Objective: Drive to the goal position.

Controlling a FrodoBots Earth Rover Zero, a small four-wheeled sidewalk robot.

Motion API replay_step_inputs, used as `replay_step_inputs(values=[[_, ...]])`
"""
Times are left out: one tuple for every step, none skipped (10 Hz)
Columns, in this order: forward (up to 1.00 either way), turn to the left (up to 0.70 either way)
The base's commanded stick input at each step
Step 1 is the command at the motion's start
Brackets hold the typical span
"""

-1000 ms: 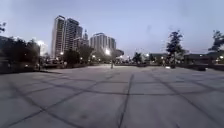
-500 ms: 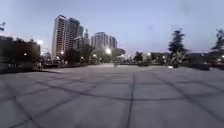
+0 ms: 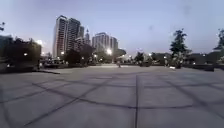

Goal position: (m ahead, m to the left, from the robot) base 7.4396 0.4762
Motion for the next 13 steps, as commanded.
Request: replay_step_inputs(values=[[0.7, -0.21], [0.7, -0.29], [0.7, -0.35], [0.7, -0.35], [0.7, -0.35], [0.7, -0.35], [0.7, -0.32], [0.7, -0.13], [0.7, 0.0], [0.7, 0.0], [0.7, 0.0], [0.7, 0.0], [0.7, 0.0]])
